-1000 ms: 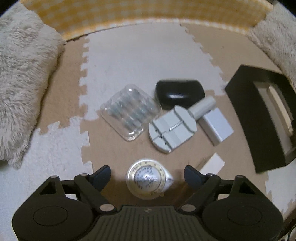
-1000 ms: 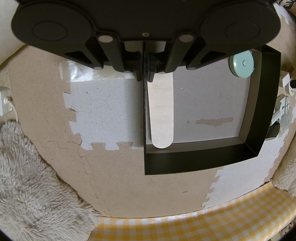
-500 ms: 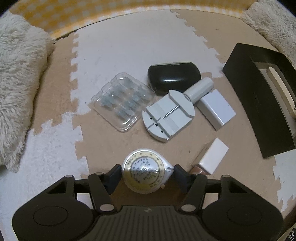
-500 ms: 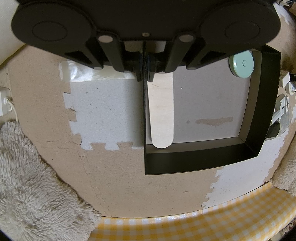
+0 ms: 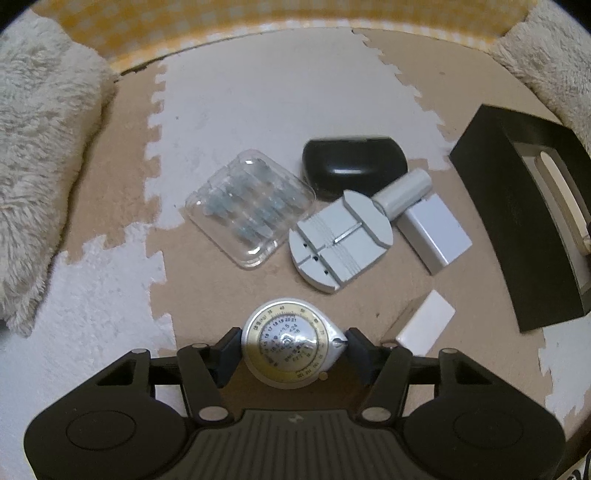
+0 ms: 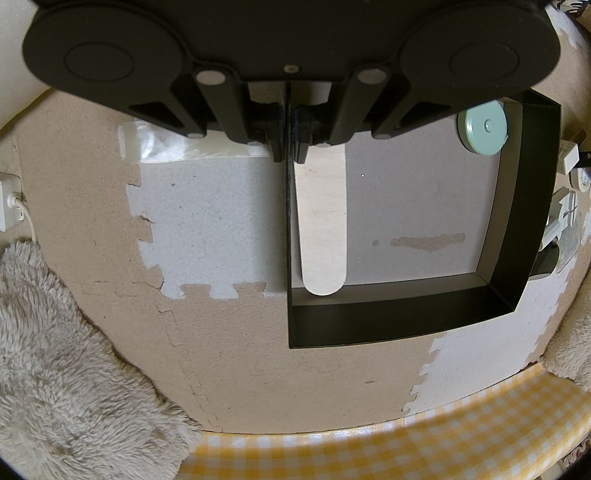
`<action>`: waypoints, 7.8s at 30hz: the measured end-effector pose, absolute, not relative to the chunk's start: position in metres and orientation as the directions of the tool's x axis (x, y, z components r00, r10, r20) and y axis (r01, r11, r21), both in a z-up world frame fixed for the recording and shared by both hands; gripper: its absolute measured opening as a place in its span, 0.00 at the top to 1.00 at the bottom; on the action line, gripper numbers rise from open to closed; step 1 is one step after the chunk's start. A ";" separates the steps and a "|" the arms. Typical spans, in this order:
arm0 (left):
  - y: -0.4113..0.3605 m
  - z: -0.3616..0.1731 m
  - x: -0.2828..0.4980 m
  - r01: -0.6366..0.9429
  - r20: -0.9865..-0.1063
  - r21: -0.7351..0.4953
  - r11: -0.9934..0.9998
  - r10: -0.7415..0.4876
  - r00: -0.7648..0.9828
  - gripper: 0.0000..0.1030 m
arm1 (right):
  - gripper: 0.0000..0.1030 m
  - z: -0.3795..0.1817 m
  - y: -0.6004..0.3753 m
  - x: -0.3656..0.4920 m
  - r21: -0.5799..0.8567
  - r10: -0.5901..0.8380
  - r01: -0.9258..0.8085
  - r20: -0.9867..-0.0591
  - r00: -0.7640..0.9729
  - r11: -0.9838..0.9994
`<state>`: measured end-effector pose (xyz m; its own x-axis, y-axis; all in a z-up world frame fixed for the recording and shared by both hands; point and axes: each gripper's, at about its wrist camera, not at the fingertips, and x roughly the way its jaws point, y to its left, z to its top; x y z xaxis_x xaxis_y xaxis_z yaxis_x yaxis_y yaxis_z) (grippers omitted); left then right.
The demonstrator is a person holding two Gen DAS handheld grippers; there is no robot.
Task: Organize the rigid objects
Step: 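Carry the white tape measure into the black tray and open the left tool, then move the left tool to the clear pill blister pack and close on it, then carry the blister pack with the left tool into the black tray and release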
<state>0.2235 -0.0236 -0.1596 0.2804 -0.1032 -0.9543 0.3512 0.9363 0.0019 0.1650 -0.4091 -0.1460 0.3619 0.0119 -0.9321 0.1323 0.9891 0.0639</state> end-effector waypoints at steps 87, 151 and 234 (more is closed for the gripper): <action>-0.236 -0.114 0.158 0.614 -0.866 -0.219 0.758 -0.441 0.235 0.00 | 0.93 -0.146 -0.411 0.164 0.068 0.016 0.131 -0.931 0.364 0.989; -0.010 -0.172 0.283 -0.193 -0.853 -0.080 0.978 0.033 0.521 0.00 | 0.93 -0.147 -0.408 0.164 0.053 0.006 0.120 -0.931 0.364 0.991; -0.244 -0.127 0.218 0.257 -0.816 -0.354 0.899 -0.431 0.384 0.29 | 0.93 -0.147 -0.409 0.162 0.054 0.007 0.120 -0.930 0.367 0.991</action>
